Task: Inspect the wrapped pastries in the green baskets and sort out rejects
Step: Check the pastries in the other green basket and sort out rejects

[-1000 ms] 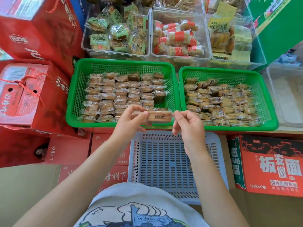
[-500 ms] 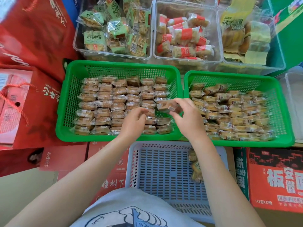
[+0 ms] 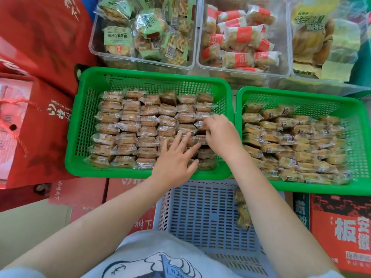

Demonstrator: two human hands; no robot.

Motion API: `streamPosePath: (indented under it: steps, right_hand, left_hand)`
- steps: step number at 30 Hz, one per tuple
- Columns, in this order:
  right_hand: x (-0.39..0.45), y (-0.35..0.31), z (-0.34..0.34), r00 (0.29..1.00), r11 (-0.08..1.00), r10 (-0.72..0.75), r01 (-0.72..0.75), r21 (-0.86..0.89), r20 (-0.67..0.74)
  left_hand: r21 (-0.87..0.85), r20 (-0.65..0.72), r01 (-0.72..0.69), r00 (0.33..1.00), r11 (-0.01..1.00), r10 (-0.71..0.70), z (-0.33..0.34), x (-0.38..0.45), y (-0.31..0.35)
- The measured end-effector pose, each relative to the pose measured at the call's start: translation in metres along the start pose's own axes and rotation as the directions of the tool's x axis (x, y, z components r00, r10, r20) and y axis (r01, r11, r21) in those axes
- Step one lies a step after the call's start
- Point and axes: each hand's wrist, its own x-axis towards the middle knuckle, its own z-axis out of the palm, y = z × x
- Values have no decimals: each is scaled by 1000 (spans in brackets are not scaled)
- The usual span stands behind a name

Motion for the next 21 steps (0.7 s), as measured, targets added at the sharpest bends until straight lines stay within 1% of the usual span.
streamPosePath:
  steps: [1, 2, 6, 9, 12, 14, 18, 21]
  right_hand:
    - [3, 0, 0, 999, 1000, 5, -5, -4, -36]
    - [6, -1, 1, 999, 1000, 3, -4, -25, -39]
    - [13, -2, 13, 999, 989, 3, 4, -146, 52]
    - [18, -4, 17, 998, 981, 17, -4, -196, 62]
    - [21, -6, 15, 995, 959, 12, 15, -282, 95]
    - [21, -6, 10, 996, 948, 17, 11, -317, 85]
    - [7, -12, -14, 999, 964, 39, -44, -262, -24]
    - [-21, -19, -42, 991, 985, 88, -101, -139, -96]
  left_hand:
    - [4, 13, 12, 1000, 1000, -12, 0, 0, 0]
    - [8, 19, 19, 1000, 1000, -19, 0, 0, 0]
    - [15, 32, 19, 999, 1000, -19, -2, 0, 1]
    - [14, 45, 18, 999, 1000, -19, -3, -1, 1]
    - [7, 36, 18, 999, 1000, -18, -2, -1, 1]
    - [2, 38, 17, 999, 1000, -17, -2, -1, 0]
    - [4, 35, 19, 999, 1000, -19, -2, -1, 0]
    - [-7, 24, 13, 1000, 1000, -13, -3, -1, -1]
